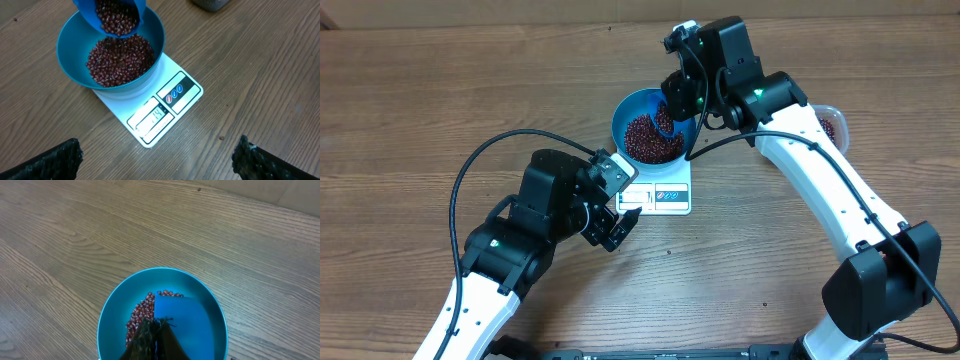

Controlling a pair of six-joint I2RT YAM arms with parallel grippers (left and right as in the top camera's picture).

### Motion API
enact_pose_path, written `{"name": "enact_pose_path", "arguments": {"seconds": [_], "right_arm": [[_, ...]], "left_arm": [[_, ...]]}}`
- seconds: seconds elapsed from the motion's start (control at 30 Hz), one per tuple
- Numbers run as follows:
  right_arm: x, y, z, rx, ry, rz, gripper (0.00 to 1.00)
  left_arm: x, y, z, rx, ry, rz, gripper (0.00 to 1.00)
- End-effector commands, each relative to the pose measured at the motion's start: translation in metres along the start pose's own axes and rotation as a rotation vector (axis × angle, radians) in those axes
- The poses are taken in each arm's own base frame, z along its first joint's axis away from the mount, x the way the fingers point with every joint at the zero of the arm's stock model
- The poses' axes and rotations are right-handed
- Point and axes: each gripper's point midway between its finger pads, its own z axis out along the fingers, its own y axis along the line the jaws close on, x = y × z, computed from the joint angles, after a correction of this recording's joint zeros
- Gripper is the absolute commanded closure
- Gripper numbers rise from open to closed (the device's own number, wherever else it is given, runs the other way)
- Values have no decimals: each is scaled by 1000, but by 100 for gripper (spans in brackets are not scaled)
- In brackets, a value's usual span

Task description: Scoop item into bowl and weigh 150g on scale

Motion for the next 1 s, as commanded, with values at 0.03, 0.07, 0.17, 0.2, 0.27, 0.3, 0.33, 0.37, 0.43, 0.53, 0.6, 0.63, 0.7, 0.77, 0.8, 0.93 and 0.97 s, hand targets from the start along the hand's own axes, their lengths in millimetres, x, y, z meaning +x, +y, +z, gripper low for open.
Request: {"name": "enact_pose_path", "arguments": {"seconds": [0.03,0.07,0.17,0.2,0.27,0.3,0.33,0.37,0.43,0.53,0.6,0.63,0.7,0.77,0.8,0.93,0.97], "right_arm": [[-17,5,-10,-5,-47,-30,96],[-17,5,-10,-4,-47,-31,96],[-17,5,-10,-5,-47,-30,96],[-17,5,-10,-5,-47,-30,96],[-17,5,-10,-5,-46,-30,96],[-17,5,-10,-5,-46,-30,96],[-17,5,-10,-5,-46,-30,96],[-16,5,-10,-5,-45,-29,96],[-16,5,-10,-5,-45,-29,96],[-16,5,-10,-5,-45,-29,96],[-16,5,-10,-5,-45,-30,96],[-16,5,-10,-5,-45,-30,96],[-16,5,-10,-5,-45,-30,96],[-17,5,-10,-4,-46,-30,96],[-17,5,-10,-5,-46,-32,96],[-17,5,-10,-4,-47,-68,96],[-17,5,-10,-3,-47,-77,96]], "left_arm": [[0,-2,-2,10,-10,7,0],[0,-2,-2,10,-10,7,1],[0,-2,-2,10,-10,7,0],[0,-2,-2,10,-10,7,1],[0,-2,-2,10,-10,7,0],[0,-2,-2,10,-10,7,0],[0,-2,-2,10,-10,7,1],[0,-2,-2,10,-10,7,0],[0,-2,-2,10,-10,7,0],[0,-2,-2,10,-10,7,0],[0,-2,-2,10,-10,7,0],[0,-2,-2,10,-10,7,0],[0,-2,-2,10,-10,7,0],[0,-2,-2,10,-10,7,0],[0,-2,-2,10,-10,7,0],[0,-2,-2,10,-10,7,0],[0,-2,-2,10,-10,7,0]]}}
